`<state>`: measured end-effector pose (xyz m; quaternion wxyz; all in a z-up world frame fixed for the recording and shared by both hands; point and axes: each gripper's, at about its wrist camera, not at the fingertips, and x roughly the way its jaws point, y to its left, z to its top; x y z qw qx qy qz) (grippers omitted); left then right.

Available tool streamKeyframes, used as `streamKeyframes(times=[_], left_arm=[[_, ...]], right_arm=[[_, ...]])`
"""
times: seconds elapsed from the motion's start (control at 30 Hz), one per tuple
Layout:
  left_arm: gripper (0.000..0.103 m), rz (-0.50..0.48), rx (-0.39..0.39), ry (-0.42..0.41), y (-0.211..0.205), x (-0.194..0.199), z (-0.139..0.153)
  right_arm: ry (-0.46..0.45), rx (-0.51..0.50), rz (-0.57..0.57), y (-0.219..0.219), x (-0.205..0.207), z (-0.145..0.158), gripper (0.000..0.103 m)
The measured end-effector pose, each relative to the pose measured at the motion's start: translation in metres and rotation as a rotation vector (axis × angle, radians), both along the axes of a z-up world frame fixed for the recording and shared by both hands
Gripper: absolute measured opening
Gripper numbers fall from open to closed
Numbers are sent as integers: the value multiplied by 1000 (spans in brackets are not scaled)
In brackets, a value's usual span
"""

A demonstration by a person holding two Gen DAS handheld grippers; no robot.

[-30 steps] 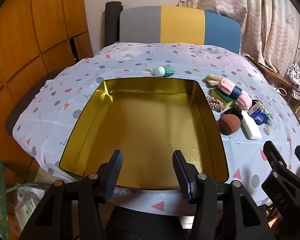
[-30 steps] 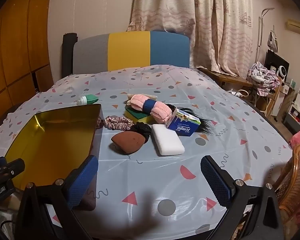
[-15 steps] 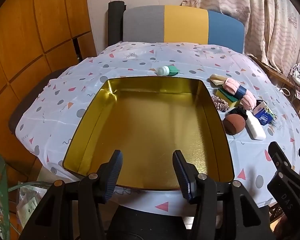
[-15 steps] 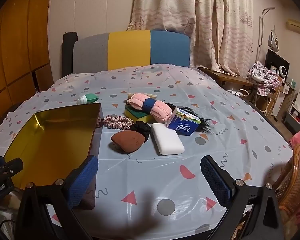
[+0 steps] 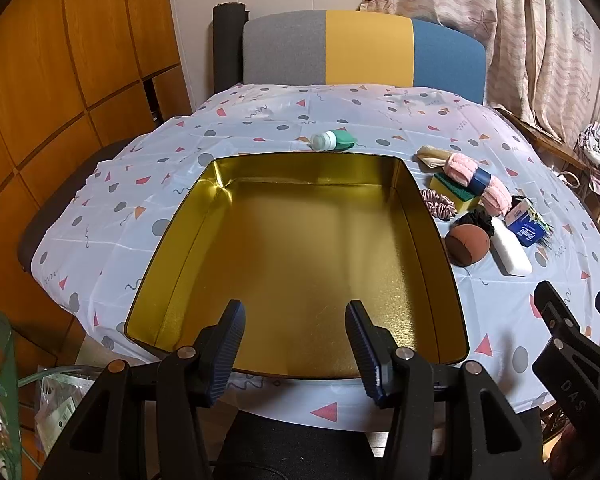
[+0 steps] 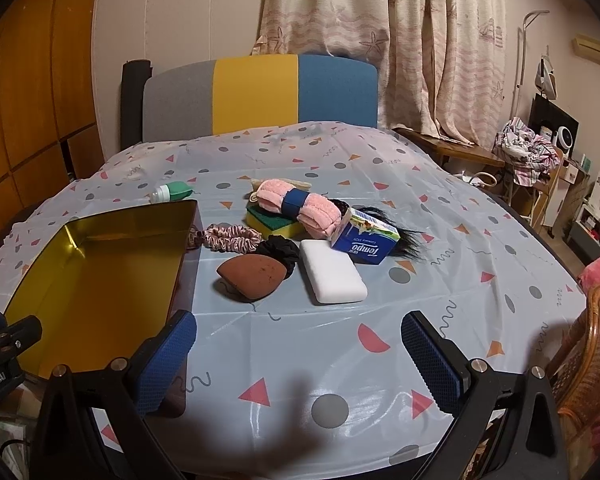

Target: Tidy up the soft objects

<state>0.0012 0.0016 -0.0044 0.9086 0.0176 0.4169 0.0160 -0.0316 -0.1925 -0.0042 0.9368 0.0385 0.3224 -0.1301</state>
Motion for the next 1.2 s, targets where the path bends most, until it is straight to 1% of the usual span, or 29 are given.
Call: streamKeyframes(times=[1.2], left_arm=[[53,-5,5,16,-1,-1,-4]], right_arm=[[13,1,2,0,1,-3,103]])
